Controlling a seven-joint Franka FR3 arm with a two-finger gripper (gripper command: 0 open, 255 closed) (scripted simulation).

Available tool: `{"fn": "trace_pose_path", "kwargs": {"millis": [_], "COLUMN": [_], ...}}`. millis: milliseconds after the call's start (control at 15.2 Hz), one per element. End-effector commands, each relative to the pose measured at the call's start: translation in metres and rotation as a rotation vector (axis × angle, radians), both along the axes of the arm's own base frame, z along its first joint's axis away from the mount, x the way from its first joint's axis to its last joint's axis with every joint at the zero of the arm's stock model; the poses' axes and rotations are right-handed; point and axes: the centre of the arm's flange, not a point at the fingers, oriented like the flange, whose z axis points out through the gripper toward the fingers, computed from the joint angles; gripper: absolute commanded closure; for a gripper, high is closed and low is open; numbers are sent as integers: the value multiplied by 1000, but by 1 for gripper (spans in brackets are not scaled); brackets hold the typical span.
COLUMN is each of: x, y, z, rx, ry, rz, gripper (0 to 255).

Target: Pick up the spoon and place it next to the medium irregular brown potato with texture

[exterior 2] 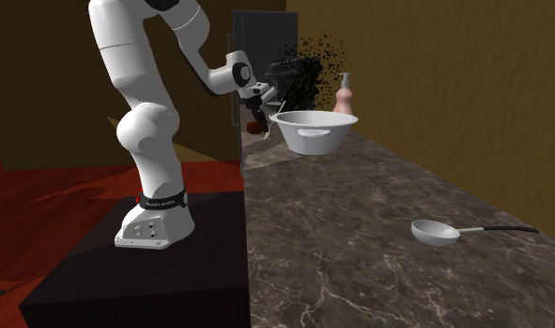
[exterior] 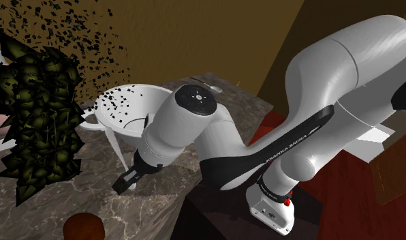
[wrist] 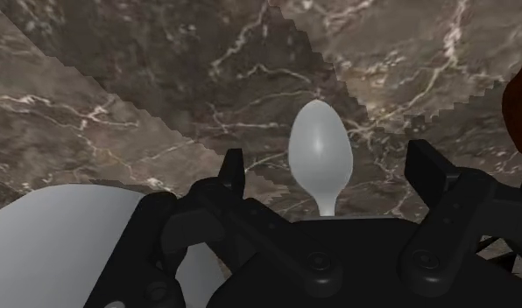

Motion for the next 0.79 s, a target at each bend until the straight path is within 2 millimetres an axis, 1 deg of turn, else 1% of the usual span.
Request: {"fn": "trace_pose_path", "kwargs": {"millis": [0,198,726], "x": [-4,-17,-17], "y": [-1,-5,-5], "z": [12,47,47], "rx": [0,0,0], "ry": [0,0,0], "rz": [0,0,0], "gripper": [0,0,0]}}
